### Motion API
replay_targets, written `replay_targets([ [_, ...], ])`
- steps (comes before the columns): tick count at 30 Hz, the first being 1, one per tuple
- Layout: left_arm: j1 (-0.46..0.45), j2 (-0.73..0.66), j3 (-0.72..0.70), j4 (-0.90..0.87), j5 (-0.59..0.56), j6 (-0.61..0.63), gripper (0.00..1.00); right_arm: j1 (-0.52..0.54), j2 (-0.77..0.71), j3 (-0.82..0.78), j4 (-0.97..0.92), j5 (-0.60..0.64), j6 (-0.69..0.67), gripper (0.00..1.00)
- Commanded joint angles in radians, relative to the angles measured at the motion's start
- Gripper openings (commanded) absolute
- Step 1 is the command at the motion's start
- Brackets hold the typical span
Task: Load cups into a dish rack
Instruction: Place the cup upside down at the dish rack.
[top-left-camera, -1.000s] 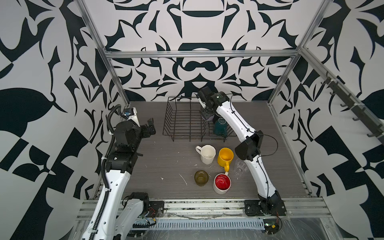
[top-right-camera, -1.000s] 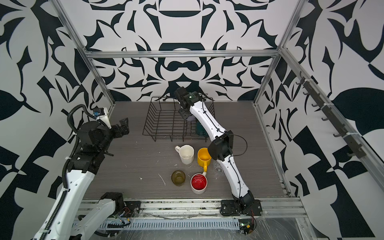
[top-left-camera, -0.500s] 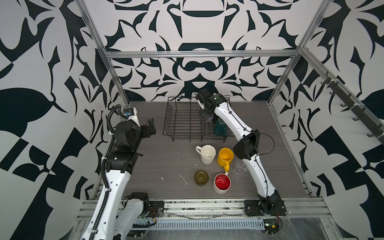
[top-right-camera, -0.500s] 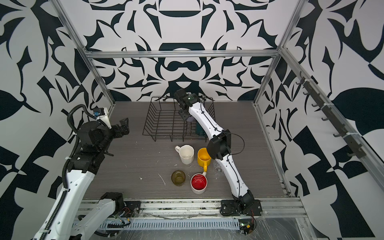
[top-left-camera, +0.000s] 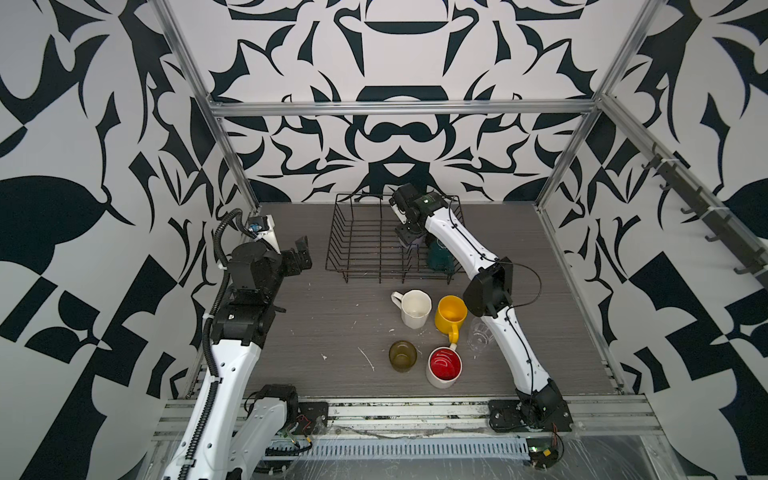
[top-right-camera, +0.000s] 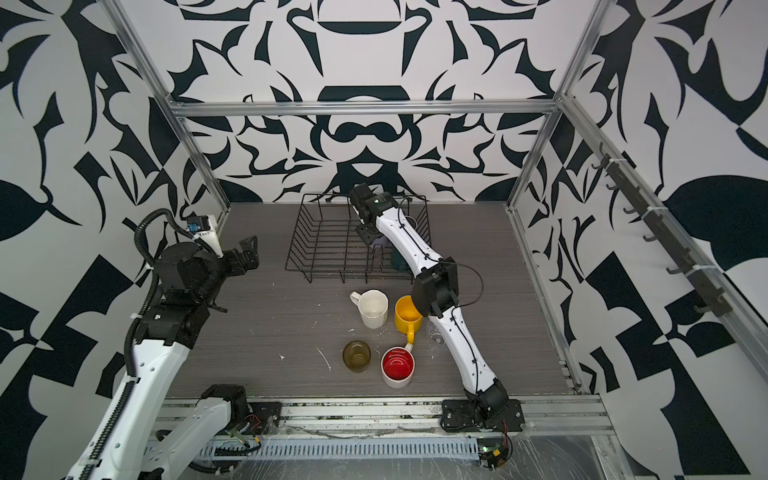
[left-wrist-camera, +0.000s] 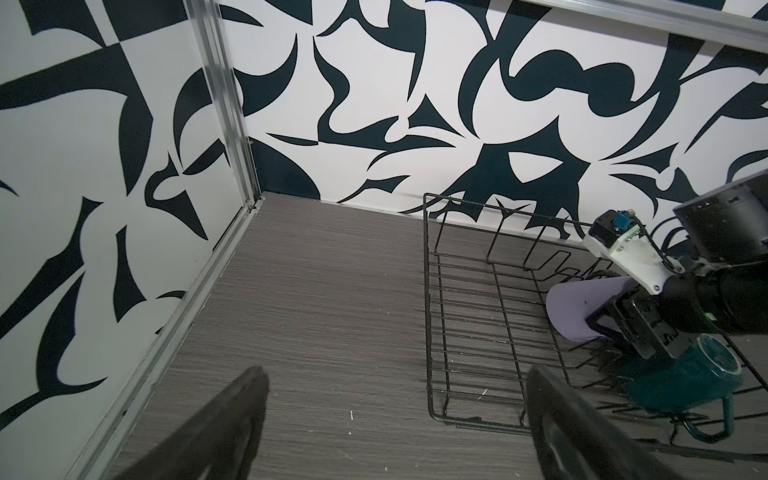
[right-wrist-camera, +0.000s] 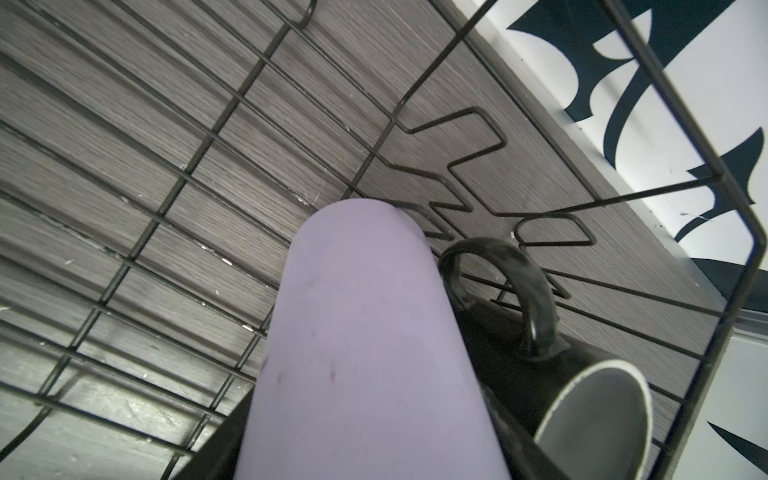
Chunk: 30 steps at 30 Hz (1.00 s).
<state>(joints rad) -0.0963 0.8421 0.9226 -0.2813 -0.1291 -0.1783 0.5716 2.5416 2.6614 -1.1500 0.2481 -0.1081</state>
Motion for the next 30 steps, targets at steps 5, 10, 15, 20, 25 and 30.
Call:
replay_targets([
  [5, 0.003, 0.002, -0.007, -0.018, 0.017, 0.004, 0.99, -0.003, -0.022, -0.015, -0.044, -0.045, 0.014, 0.69],
  [10, 0.003, 0.002, -0.007, -0.019, 0.020, 0.003, 0.99, -0.003, -0.043, -0.019, -0.040, -0.089, 0.016, 0.82],
  [15, 0.002, 0.002, -0.007, -0.019, 0.023, 0.003, 0.99, -0.003, -0.057, -0.023, -0.040, -0.095, 0.017, 0.99],
  [20, 0.003, 0.002, -0.007, -0.019, 0.023, 0.003, 0.99, -0.005, -0.072, -0.018, -0.034, -0.102, 0.025, 0.99],
  [25, 0.003, 0.002, -0.007, -0.019, 0.023, 0.002, 0.99, -0.010, -0.110, -0.014, -0.027, -0.101, 0.041, 0.99],
  [30, 0.003, 0.003, -0.007, -0.019, 0.025, 0.001, 0.99, -0.017, -0.162, -0.035, 0.000, -0.123, 0.053, 0.99],
])
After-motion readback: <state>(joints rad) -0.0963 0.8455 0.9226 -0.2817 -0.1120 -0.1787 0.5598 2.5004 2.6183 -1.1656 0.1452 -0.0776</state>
